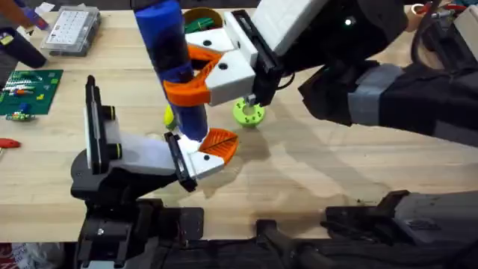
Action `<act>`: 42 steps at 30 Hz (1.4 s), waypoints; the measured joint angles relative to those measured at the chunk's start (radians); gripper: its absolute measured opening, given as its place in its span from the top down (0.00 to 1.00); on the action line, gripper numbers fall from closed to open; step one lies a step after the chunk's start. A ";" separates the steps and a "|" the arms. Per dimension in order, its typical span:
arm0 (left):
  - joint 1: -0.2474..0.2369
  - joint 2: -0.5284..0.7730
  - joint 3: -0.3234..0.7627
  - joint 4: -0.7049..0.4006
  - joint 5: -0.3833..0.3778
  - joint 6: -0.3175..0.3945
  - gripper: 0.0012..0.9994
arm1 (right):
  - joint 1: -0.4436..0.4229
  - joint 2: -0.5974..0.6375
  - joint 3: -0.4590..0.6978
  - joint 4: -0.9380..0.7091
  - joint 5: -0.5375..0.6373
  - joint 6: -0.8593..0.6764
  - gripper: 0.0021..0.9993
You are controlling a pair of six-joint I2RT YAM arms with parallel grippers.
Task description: Pick up the gripper from the table and insert it into the empty holder that is missing its gripper. Then pick up a screw, insert it into the mounting hole, and use the screwdriver to tighten it. Finally, clean up the table by picking up the vegetable and placing it into the bucket.
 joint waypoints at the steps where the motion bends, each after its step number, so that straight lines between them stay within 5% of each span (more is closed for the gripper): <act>1: 0.000 0.000 0.000 0.000 0.000 0.000 1.00 | 0.000 0.000 0.000 0.000 0.000 -0.002 0.98; 42: 0.000 0.000 0.000 0.000 0.000 0.000 1.00 | 0.000 0.000 -0.001 -0.024 0.000 -0.059 0.98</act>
